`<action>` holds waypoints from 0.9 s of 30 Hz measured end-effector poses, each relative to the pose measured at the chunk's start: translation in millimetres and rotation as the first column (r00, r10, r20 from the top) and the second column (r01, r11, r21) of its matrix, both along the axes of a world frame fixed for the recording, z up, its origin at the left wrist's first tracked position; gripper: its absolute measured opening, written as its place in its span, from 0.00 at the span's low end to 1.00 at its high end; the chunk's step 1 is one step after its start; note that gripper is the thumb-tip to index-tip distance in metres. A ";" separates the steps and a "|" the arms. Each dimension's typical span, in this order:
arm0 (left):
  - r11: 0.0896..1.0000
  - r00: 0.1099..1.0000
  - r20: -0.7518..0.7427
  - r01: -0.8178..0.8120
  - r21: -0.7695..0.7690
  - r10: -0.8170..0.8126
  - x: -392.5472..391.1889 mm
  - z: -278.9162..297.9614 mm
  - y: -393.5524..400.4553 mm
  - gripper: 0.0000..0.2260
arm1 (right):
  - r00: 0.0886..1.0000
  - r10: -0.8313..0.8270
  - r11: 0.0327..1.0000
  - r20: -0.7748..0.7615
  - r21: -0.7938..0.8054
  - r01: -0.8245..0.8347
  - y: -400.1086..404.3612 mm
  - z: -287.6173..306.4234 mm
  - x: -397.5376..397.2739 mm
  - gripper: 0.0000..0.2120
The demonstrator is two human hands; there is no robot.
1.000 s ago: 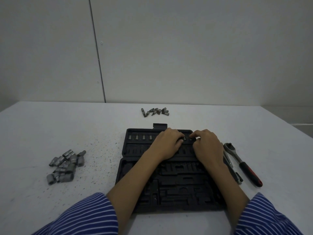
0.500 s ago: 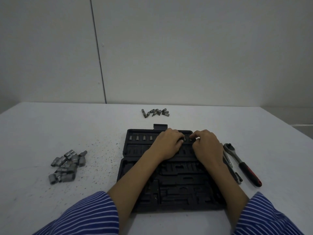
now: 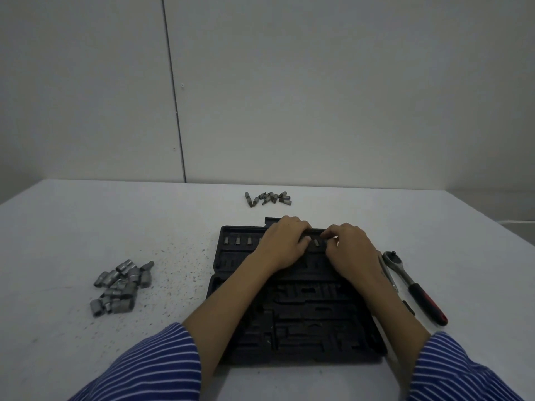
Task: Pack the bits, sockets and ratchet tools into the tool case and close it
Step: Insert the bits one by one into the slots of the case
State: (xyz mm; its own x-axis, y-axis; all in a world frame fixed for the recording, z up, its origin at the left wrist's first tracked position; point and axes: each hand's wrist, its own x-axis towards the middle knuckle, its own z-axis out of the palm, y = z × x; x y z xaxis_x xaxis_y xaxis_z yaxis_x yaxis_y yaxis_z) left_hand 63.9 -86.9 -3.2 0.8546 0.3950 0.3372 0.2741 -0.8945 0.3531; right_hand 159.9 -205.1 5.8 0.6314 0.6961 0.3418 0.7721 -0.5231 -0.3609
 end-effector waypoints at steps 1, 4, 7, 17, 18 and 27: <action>1.000 1.000 0.018 -0.014 0.002 0.014 -1.7 0.9 2.8 0.14 | 1.000 0.018 1.000 -0.015 0.005 -0.018 2.3 1.7 -1.0 0.14; 0.997 0.995 0.064 -0.077 0.002 0.077 -9.1 3.2 12.5 0.14 | 0.996 0.073 0.997 -0.056 0.007 -0.073 12.8 7.2 -5.2 0.14; 0.987 0.983 0.091 -0.161 -0.005 0.161 -16.8 4.0 24.6 0.13 | 0.988 0.136 0.991 -0.079 -0.004 -0.136 26.3 12.6 -10.6 0.15; 0.920 0.924 0.032 -0.375 -0.112 0.380 -32.1 -3.0 52.0 0.14 | 0.973 0.231 0.967 -0.001 -0.113 -0.230 79.3 8.9 -28.5 0.17; 0.914 0.920 0.024 -0.386 -0.126 0.392 -32.5 -4.3 54.0 0.14 | 0.974 0.228 0.967 0.019 -0.126 -0.224 83.0 7.3 -30.5 0.17; 0.887 0.905 -0.030 -0.422 -0.189 0.424 -29.1 -10.1 76.1 0.14 | 0.972 0.225 0.969 0.073 -0.125 -0.215 100.1 -13.3 -38.0 0.14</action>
